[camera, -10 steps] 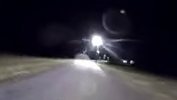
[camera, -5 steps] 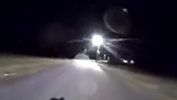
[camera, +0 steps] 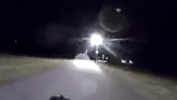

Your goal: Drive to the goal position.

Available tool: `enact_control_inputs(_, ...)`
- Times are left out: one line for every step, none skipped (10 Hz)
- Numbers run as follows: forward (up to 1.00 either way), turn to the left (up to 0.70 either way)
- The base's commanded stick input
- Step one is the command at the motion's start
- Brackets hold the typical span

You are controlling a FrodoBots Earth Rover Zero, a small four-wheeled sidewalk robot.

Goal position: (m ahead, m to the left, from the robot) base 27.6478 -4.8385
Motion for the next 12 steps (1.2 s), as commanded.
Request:
enact_control_inputs(1.0, -0.02)
enact_control_inputs(1.0, 0.0)
enact_control_inputs(1.0, 0.0)
enact_control_inputs(1.0, 0.0)
enact_control_inputs(1.0, 0.0)
enact_control_inputs(1.0, 0.0)
enact_control_inputs(1.0, 0.0)
enact_control_inputs(1.0, 0.0)
enact_control_inputs(1.0, 0.0)
enact_control_inputs(1.0, 0.0)
enact_control_inputs(1.0, 0.0)
enact_control_inputs(1.0, 0.0)
